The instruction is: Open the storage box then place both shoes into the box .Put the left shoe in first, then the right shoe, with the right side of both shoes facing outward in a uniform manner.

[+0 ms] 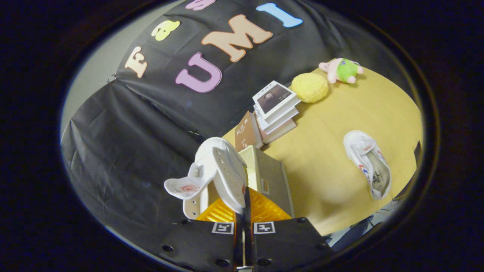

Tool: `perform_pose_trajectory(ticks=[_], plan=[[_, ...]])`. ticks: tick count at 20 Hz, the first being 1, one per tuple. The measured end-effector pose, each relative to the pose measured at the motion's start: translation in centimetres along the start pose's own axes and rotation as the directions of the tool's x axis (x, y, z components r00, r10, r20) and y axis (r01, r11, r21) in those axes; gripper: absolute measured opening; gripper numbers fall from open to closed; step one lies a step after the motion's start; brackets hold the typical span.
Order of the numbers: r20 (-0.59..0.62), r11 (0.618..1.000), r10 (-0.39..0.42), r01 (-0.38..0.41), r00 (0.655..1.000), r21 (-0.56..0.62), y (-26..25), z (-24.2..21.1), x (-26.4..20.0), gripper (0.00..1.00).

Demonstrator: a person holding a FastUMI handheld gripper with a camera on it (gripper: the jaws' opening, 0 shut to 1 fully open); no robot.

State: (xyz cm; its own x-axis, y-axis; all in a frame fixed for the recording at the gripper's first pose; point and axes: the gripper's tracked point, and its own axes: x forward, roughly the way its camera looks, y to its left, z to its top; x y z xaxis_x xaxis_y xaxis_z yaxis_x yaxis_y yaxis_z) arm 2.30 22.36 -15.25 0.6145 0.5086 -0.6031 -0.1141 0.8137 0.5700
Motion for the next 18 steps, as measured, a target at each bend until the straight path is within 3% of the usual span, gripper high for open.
perform_pose_trajectory(ticks=[4, 9, 14, 18], plan=[[-0.059, 1.0, -0.029, 0.029, 0.998, -0.005, 3.0, -2.7, 5.6, 0.06], [-0.089, 0.986, -0.163, 0.16, 0.983, -0.044, 2.6, -6.2, 11.4, 0.05], [-0.173, 0.963, -0.268, 0.257, 0.948, -0.081, 1.4, -9.6, 15.3, 0.05], [-0.164, 0.934, -0.358, 0.349, 0.919, -0.079, 0.2, -10.1, 16.6, 0.05]])
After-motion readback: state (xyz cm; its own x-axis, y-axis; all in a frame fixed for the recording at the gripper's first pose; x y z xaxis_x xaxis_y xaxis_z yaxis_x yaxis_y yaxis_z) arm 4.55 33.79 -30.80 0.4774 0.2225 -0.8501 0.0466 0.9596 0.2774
